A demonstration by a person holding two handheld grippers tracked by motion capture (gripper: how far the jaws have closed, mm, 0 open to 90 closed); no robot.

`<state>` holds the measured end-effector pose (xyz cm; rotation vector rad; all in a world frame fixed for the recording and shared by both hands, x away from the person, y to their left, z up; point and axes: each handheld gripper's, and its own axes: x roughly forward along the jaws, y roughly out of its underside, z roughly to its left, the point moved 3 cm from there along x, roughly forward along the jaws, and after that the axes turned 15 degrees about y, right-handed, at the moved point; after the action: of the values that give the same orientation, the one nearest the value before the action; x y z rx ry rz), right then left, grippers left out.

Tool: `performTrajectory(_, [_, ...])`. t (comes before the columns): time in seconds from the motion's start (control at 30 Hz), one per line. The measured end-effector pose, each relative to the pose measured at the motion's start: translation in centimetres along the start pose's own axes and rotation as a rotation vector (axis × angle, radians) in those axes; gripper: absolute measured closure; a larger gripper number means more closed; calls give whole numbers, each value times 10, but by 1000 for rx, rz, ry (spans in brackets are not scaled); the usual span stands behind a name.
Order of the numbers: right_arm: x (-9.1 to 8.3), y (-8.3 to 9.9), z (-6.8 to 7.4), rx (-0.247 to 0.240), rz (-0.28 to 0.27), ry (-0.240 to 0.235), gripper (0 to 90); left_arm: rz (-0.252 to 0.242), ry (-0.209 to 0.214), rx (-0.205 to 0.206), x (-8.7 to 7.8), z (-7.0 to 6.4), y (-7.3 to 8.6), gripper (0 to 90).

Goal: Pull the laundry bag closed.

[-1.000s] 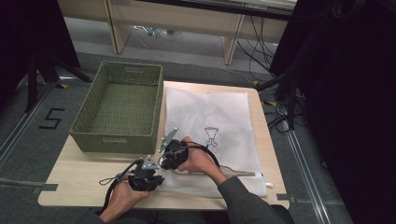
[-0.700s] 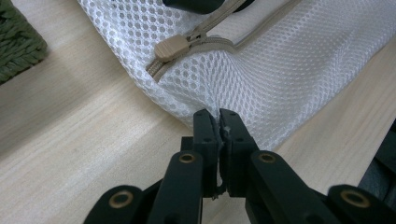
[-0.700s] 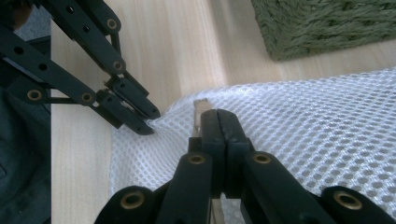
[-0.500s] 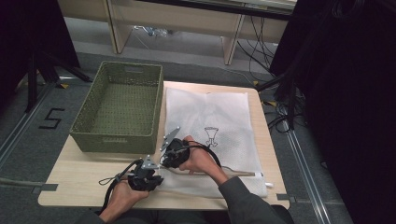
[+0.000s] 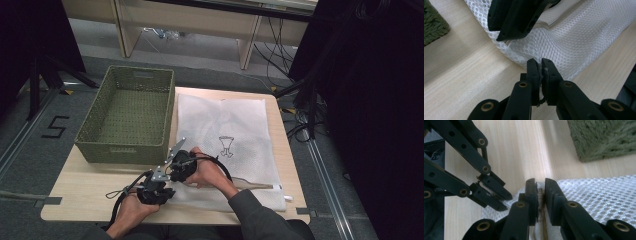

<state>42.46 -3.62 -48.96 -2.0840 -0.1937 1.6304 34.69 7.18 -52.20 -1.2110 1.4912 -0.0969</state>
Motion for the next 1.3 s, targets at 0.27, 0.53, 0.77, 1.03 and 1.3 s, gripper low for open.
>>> performTrajectory(0.27, [-13,2,-2,10,-22,17,821,-5,2,-7,0,0,0,846])
performTrajectory(0.53, [-26,13,-7,44,-23,36,813,-7,1,-8,0,1,0,843])
performTrajectory(0.77, [-26,19,-9,70,4,47,791,-8,-2,-8,0,1,0,839])
performTrajectory(1.03, [-29,21,-10,87,12,43,779,-11,1,-10,0,1,0,835])
performTrajectory(1.3, [-34,25,-7,68,16,57,759,-12,11,-14,-1,1,-1,816])
